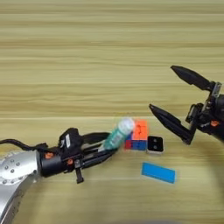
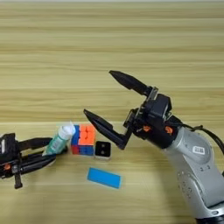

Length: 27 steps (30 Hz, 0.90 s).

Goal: Move the objects on the table

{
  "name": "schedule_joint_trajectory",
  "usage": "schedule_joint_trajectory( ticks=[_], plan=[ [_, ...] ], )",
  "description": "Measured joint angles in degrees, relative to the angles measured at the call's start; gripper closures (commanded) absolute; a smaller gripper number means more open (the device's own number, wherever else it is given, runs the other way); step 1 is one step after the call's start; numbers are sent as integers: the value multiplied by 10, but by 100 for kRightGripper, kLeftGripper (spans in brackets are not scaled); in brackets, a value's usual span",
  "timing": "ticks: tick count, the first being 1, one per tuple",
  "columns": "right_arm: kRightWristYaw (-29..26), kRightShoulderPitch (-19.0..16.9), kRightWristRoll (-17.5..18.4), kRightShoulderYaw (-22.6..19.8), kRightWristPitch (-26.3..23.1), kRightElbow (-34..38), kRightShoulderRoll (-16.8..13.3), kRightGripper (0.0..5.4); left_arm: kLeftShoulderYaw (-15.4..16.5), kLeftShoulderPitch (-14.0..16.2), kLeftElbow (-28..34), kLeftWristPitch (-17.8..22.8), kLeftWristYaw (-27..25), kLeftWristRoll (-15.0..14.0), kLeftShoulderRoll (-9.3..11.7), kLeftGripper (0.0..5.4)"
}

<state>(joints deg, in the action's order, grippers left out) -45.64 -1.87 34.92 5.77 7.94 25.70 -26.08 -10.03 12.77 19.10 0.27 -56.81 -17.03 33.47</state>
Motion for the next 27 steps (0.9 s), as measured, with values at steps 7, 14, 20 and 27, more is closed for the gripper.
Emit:
schedule_joint_trajectory(
  ticks=[7,14,20,27],
  plan=[
    [0,0,-1,-5,-5,4,2,0,-43,-2,-30,-37,3,91,18,381],
    [0,0,-4,-5,-10,4,10,0,-67,-19,-54,-85,20,154,32,381],
    [-1,0,-11,-5,-10,4,13,0,-74,-26,-71,-107,35,183,36,381],
    [-2,0,-16,-5,-11,4,15,0,-80,-31,-77,-109,42,188,36,381]
  ],
)
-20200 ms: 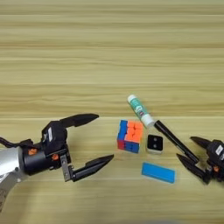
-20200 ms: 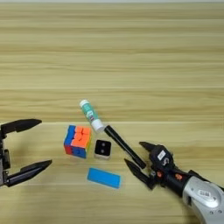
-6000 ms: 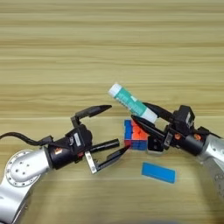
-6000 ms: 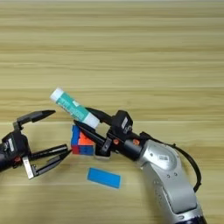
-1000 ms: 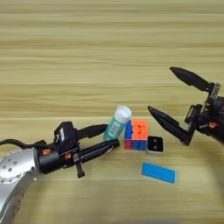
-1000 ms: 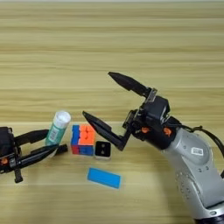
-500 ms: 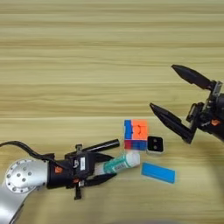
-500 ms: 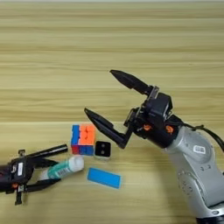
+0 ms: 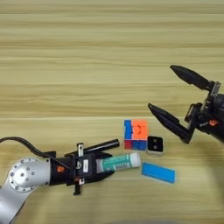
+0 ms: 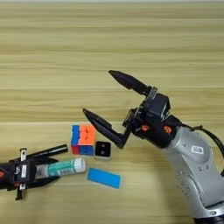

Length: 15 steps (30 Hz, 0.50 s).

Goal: Move the objects on the table

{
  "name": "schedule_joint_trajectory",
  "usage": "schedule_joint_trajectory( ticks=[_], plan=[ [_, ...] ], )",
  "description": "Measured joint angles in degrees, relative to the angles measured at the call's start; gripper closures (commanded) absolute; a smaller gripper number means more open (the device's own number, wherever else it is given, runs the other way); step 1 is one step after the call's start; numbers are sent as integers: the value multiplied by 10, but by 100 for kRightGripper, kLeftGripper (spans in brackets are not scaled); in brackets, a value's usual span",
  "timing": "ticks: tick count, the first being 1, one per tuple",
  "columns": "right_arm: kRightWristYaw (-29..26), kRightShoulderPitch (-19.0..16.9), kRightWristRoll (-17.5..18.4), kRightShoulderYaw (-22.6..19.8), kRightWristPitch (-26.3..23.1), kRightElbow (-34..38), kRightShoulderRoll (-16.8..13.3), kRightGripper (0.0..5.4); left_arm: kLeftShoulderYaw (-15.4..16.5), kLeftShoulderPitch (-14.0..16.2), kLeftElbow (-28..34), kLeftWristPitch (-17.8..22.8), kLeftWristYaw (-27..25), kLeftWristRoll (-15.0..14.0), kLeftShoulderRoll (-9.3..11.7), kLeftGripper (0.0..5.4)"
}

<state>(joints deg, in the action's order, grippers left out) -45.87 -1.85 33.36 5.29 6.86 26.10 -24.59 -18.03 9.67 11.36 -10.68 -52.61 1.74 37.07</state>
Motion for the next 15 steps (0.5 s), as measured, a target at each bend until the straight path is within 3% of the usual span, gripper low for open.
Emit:
schedule_joint_trajectory(
  ticks=[15],
  plan=[
    [-8,0,-3,-1,-1,-1,3,0,-4,1,-20,9,12,5,0,224]
  ],
)
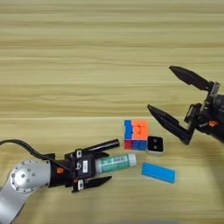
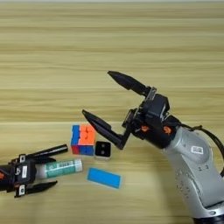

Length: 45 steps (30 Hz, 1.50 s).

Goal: Move the objects on the table

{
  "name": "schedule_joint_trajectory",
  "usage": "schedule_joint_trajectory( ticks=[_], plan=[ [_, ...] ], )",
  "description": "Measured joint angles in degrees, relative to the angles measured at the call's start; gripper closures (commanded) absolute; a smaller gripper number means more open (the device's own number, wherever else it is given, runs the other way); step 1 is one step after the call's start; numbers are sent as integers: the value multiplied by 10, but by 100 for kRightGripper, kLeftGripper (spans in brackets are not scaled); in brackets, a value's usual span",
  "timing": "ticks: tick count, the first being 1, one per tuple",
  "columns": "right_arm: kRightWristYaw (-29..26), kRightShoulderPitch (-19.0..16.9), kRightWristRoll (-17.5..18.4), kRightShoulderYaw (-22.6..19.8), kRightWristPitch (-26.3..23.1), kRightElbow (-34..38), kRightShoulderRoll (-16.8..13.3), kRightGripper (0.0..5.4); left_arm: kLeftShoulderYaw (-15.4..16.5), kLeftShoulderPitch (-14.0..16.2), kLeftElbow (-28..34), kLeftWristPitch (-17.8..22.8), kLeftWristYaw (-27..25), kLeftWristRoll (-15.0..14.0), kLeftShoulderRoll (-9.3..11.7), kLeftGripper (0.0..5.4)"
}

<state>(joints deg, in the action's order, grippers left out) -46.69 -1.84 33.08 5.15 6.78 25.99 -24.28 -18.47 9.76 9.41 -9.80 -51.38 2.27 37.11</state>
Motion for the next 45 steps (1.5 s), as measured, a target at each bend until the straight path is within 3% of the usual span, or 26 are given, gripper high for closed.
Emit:
schedule_joint_trajectory(
  ticks=[8,11,21,27,33,40,45],
  plan=[
    [0,0,-2,-1,0,-3,1,0,1,1,6,0,3,-7,-4,144],
    [1,0,-9,-1,-1,-11,1,0,2,9,23,5,-3,-32,-4,124],
    [0,0,-14,-1,-1,-14,2,0,29,30,110,50,-27,-161,-3,40],
    [-6,-19,-22,0,0,-25,0,0,53,32,131,62,-24,-204,-6,2],
    [-41,-51,-43,15,0,-56,-10,0,70,28,142,72,-14,-228,-22,2],
    [-90,-97,-58,14,1,-59,-53,0,78,26,148,79,-8,-232,-29,2],
    [-114,-123,-76,10,2,-68,-85,0,89,26,152,84,-4,-251,-38,2]
  ],
)
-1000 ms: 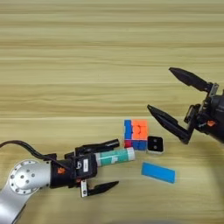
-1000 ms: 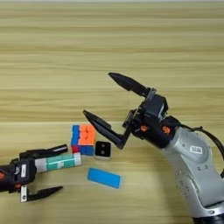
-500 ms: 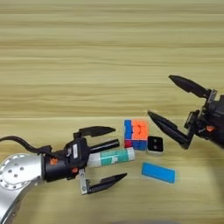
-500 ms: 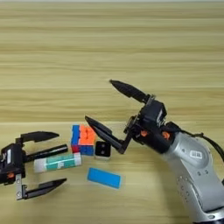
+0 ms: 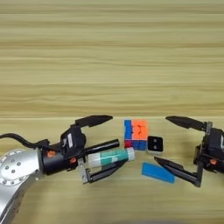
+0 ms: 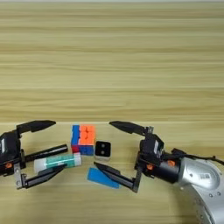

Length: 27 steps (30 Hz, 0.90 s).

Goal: Move the objects on the table

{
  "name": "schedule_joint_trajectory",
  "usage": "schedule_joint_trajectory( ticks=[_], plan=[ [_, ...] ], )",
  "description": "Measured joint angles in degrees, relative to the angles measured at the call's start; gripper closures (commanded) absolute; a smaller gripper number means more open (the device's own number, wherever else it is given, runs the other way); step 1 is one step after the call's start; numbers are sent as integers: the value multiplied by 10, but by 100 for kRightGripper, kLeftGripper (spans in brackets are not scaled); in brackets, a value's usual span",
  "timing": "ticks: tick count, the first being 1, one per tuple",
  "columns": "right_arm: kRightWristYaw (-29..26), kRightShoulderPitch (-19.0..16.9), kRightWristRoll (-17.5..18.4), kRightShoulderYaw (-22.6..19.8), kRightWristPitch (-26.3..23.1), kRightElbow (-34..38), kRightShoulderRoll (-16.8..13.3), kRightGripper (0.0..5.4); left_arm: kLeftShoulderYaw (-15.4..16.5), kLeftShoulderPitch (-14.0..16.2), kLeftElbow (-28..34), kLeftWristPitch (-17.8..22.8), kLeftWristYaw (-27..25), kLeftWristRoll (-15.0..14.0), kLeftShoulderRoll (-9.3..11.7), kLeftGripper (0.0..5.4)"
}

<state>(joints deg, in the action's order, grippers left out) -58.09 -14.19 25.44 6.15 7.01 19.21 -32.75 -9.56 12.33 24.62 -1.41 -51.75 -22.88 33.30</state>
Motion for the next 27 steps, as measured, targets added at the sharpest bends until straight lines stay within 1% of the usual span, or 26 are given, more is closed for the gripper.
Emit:
schedule_joint_trajectory(
  ticks=[2,4,7,12,16,20,27],
  plan=[
    [-3,-5,-15,0,5,-2,-7,0,1,0,0,0,0,0,-1,2],
    [-11,-18,-32,0,12,-6,-19,0,3,0,0,1,0,0,-4,2],
    [-12,-28,-50,2,14,-11,-31,0,4,-1,0,1,0,-1,-6,2],
    [-11,-33,-88,15,16,-15,-36,0,4,-3,0,1,0,-1,-8,2],
    [-10,-38,-125,35,18,-22,-45,0,4,-3,0,1,0,-1,-9,2],
    [-7,-38,-146,53,18,-27,-45,0,4,-4,0,1,-1,-1,-10,2],
    [6,-29,-164,71,18,-40,-44,0,5,-4,0,1,-1,-1,-10,2]
  ],
)
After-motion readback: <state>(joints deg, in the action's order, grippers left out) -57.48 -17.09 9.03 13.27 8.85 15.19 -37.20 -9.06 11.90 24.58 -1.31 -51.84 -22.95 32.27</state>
